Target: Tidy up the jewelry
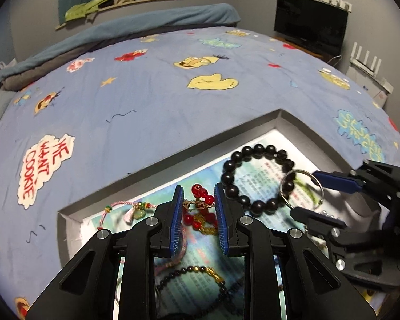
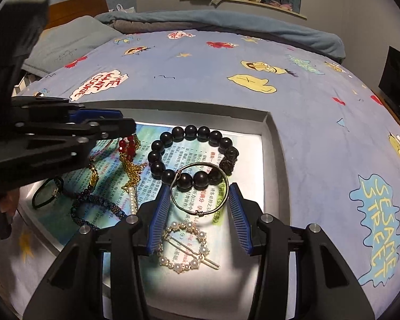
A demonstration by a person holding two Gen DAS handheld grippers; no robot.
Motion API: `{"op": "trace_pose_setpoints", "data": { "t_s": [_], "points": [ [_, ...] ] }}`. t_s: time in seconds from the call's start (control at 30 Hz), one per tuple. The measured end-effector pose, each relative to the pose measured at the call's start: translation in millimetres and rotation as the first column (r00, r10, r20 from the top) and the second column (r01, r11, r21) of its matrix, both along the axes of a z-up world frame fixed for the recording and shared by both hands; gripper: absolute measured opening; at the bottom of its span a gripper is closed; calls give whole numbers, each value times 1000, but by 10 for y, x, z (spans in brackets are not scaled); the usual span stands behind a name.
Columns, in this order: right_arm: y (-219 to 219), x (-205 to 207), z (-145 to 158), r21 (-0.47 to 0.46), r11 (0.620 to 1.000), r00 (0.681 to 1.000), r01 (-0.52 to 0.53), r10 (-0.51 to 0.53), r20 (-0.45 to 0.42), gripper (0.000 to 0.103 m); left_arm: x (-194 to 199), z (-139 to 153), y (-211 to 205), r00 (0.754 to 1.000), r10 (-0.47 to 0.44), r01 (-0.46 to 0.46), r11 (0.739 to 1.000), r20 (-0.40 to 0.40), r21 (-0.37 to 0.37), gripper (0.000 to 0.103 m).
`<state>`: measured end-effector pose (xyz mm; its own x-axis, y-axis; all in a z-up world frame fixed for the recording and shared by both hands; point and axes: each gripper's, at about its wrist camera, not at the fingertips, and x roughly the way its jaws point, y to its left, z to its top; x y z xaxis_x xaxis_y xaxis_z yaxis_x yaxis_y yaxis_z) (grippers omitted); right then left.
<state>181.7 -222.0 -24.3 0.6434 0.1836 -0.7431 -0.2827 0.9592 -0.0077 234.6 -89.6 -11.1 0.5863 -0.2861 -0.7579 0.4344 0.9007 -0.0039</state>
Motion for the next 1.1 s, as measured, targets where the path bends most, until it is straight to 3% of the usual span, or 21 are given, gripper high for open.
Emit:
{"op": "trace_pose_setpoints", "data": {
  "t_s": [0.07, 0.13, 0.23, 0.63, 0.9, 1.0, 1.03, 1.1],
  "points": [
    [-3, 12, -1, -1, 1000, 1000, 0, 0, -3, 46, 30, -12, -11, 1000, 2, -2, 1000, -12, 7, 27],
    [-6, 6, 0, 0, 1000, 1000, -3, 3, -2, 46, 34, -28, -36, 1000, -2, 3, 1000, -17, 23, 37],
    [-28, -2, 14, 15, 1000, 1000, -9, 9, 6, 48, -18, 16, -40, 1000, -7, 6, 1000, 22, 22, 43],
    [-170, -376, 205, 67, 998, 998, -12, 8, 66, 53, -459, 381, 127, 993, -20, 23, 999, 118, -27, 44],
    [-335, -860, 275, 114, 994, 998, -2, -6, 65, 53, -1058, 322, 538, 995, 12, -7, 999, 100, -51, 46],
    [-383, -1008, 305, 119, 993, 998, 10, -17, 62, 59, -1328, 282, 726, 994, 60, -54, 997, 95, -60, 68],
    [-402, -1059, 315, 122, 992, 998, 20, -26, 54, 65, -1398, 280, 778, 993, 77, -70, 995, 93, -71, 76],
    [-418, -1123, 314, 130, 991, 999, 31, -37, 36, 71, -1544, 283, 883, 988, 124, -115, 989, 97, -92, 84]
  ]
}}
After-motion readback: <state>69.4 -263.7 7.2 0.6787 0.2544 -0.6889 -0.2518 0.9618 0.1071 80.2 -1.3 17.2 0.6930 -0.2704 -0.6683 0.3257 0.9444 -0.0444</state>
